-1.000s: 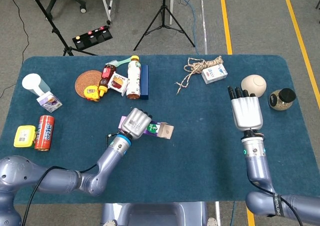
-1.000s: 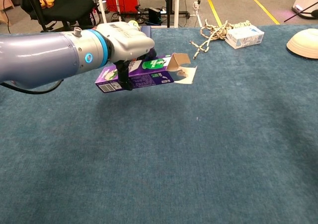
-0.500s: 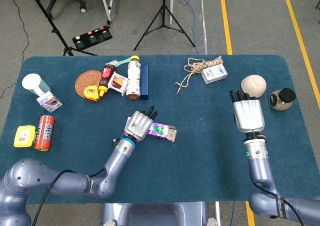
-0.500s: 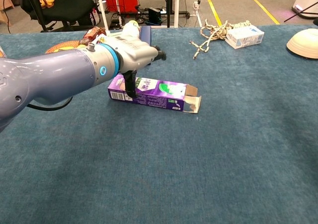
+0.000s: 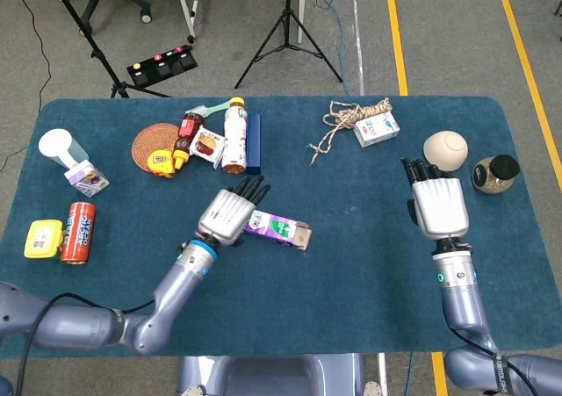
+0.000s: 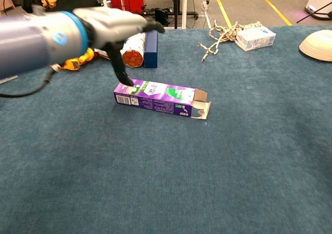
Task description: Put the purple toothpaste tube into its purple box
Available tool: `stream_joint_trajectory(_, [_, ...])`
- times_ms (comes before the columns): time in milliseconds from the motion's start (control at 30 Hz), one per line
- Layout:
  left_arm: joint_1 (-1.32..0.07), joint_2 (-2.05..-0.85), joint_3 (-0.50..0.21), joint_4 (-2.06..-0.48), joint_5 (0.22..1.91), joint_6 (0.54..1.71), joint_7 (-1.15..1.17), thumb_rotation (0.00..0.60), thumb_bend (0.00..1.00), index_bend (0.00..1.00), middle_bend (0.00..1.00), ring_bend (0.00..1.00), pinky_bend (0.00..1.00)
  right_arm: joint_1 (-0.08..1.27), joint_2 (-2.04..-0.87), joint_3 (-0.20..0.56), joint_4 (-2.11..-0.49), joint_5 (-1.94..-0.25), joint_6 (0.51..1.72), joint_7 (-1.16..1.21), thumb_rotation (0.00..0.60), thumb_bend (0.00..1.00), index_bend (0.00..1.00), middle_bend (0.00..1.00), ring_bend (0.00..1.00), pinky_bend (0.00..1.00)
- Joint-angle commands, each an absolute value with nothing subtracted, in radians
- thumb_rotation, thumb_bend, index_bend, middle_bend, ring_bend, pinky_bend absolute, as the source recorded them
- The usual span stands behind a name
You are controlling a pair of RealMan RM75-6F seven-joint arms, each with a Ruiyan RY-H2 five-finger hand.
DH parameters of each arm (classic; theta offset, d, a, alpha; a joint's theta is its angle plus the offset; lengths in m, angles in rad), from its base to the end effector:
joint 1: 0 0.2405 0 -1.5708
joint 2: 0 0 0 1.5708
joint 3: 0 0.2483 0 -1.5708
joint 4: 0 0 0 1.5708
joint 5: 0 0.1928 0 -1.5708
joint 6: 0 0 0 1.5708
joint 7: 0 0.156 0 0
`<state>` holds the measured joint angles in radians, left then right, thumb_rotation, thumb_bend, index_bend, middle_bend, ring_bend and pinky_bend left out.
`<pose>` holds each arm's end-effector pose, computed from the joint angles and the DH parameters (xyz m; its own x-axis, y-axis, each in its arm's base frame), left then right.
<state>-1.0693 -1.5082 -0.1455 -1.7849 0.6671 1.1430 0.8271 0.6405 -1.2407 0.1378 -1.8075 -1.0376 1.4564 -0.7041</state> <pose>-0.0418 0.3400 0.0002 0.6395 0.1847 0.7463 0.7263 -0.4637 -0.5075 -0.1643 -0.3256 0.1380 0.6475 0.1303 0.7509 -0.7482 -0.0784 0.6588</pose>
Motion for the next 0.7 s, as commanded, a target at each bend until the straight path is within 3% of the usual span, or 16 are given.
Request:
stream_joint_trajectory(33, [-0.963,-1.361,-0.119,-1.907,0.771,1.204,0.712,0.6,0.09,0.0,0.0,0.03,0.32,0.588,-1.241,0.116,-1.751,-1.161,1.49,-0.574,0.6,0.35,0.18,0.25,0.32,0.46])
stream_joint_trajectory(133, [-0.881,-1.266,-0.088,-1.958,0.846,1.251,0.622,0.6,0.09,0.0,0.0,0.02,0.31,0.557,-1.243,0.106,-1.708,-1.226,1.513,-0.492,0.6,0.3,0.18,0.25,0.32,0.43])
stream_joint_trajectory(400, [-0.626,-1.085,0.038,-1.948,1.127,1.363,0.276,0.6,0.09,0.0,0.0,0.01,0.29,0.483,-1.224,0.09,-1.662,-1.302,1.541,-0.388,0.6,0.04,0.19,0.24,0.28,0.35])
stream_joint_trajectory(700, [-0.339,-1.039,0.141,-1.81,1.328,1.581,-0.052,0.6,0.09,0.0,0.0,0.0,0.27,0.357,-1.178,0.034,-1.799,-1.369,1.62,-0.367,0.6,0.0,0.18,0.14,0.15,0.22])
